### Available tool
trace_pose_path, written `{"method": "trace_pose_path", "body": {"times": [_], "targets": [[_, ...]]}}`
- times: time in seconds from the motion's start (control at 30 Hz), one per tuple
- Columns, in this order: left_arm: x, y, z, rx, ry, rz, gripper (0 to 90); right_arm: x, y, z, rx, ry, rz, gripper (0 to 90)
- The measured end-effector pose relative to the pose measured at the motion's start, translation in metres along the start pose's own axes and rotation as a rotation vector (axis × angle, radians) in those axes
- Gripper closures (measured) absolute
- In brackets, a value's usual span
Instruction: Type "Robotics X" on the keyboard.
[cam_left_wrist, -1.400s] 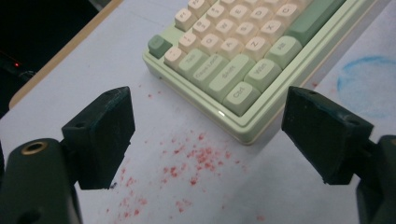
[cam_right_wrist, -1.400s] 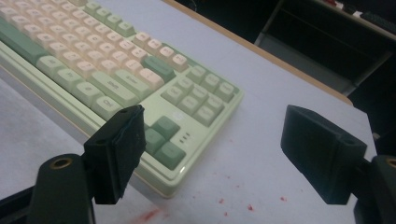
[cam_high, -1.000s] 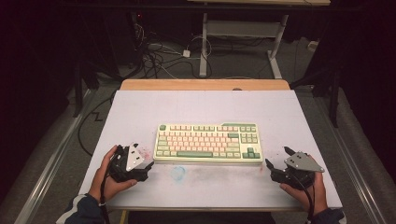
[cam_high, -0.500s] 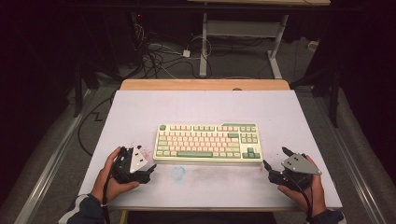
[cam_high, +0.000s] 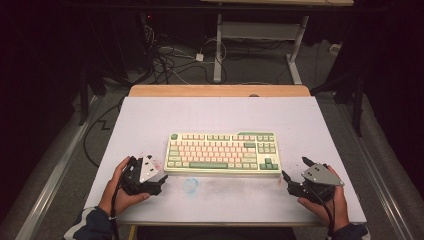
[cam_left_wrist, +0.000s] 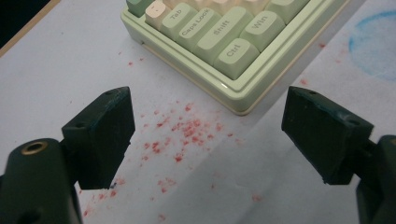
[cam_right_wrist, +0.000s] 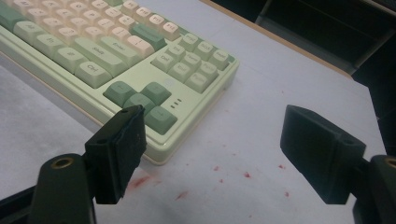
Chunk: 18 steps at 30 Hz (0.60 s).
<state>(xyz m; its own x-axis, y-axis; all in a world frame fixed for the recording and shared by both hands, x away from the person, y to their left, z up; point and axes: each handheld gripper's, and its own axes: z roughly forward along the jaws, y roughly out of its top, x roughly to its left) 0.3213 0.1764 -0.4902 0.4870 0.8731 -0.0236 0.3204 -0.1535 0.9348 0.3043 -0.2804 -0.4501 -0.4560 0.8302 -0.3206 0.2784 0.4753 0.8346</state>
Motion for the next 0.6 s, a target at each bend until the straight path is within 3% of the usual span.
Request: {"method": "trace_pose_path", "body": {"times": [0.17, 0.6], "targets": [[-0.0031, 0.0019, 0.0028, -0.004, -0.007, -0.001, 16.1, 0.0015, -0.0022, -0.0029, 0.003, 0.003, -0.019, 23.2], [-0.0026, 0.0006, 0.0090, 0.011, 0.006, -0.003, 16.1, 0.0010, -0.0033, -0.0018, 0.008, 0.004, -0.007, 23.0]]}}
